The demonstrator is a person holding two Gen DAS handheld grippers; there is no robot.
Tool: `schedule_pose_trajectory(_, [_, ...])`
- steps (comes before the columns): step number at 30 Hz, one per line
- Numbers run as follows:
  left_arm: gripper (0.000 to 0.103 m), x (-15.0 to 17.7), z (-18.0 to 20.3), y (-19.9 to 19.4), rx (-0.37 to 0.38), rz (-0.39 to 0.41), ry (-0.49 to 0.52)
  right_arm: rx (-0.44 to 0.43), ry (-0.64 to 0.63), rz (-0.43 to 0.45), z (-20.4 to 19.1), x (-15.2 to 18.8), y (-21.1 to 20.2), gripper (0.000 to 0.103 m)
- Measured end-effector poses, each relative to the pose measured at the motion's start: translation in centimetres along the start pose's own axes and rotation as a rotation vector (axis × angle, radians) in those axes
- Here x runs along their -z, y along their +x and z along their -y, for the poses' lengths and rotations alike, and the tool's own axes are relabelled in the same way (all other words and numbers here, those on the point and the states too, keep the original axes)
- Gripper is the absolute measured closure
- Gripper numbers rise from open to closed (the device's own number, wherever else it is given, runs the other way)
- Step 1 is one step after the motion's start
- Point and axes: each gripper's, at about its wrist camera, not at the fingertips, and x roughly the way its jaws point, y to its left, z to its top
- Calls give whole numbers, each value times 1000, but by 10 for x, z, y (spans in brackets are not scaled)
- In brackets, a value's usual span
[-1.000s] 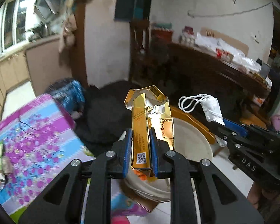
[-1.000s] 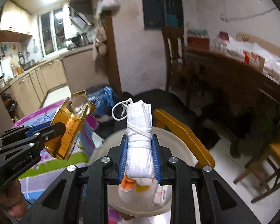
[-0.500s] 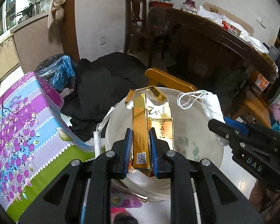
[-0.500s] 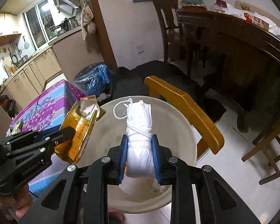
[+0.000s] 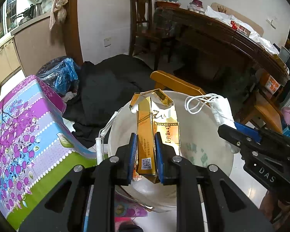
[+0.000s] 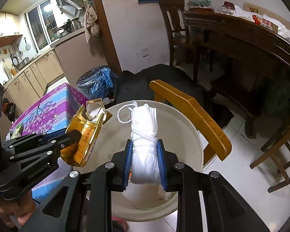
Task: Collect trash
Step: 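Open both grippers to drop the box and cloth into the basin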
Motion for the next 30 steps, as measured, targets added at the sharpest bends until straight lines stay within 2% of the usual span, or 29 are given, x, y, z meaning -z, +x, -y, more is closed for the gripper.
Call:
schedule_pose_trajectory(9, [84,3,2,10,-17,-16,-3,-2,26,-1,6,4,4,75])
schedule_pose_trajectory(10, [82,3,3,11,-15,-21,-4,-3,31,-1,7,5,5,73])
schedule_pose_trajectory(12, [62,3,2,12,-21,-20,-6,-3,40,3,9,6,5,67])
schedule_pose_trajectory(14, [57,3,1,12,-22,-18,-15,-4,46,7,10,6,4,65])
schedule_pose_trajectory(30, [57,5,2,9,-26,-17,-14,-13,49,24,9,9,-2,65])
